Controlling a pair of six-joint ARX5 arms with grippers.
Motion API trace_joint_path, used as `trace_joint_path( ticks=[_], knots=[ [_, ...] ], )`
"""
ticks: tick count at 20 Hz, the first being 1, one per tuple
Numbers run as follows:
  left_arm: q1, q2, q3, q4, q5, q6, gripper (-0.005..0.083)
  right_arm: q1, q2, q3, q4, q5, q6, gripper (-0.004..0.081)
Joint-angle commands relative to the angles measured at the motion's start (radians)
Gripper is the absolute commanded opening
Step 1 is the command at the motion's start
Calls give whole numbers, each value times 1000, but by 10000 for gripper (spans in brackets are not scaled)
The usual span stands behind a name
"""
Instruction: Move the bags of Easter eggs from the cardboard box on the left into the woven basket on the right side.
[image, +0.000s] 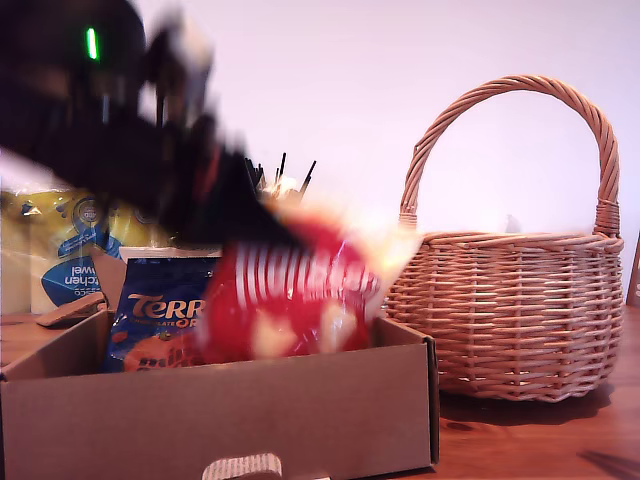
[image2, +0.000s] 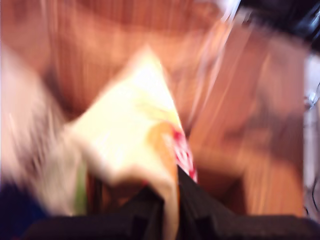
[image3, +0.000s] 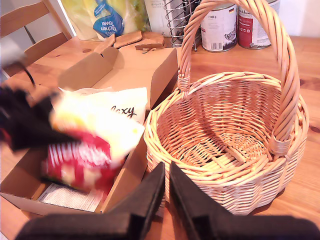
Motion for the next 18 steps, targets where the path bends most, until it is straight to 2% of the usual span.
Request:
trace_joint_path(
  ticks=[1,6,8,14,18],
  knots=[
    [-3,-34,33,7,9,-14,-24,5,-6,-14,8,-3,-3,-13],
    [-15,-45,72,25,8,-48,-24,5,-6,-14,9,-3,-3,-13],
    [-39,-45,72,78,-1,-55,-24,5,-6,-14,9,-2,-3,-13],
    [-117,-10,87,256,-181,-75,-24,5,-6,-14,9,-2,-3,-13],
    [-141,126,173,327,-204,-101,-24,5,-6,-14,8,-3,-3,-13]
  ],
)
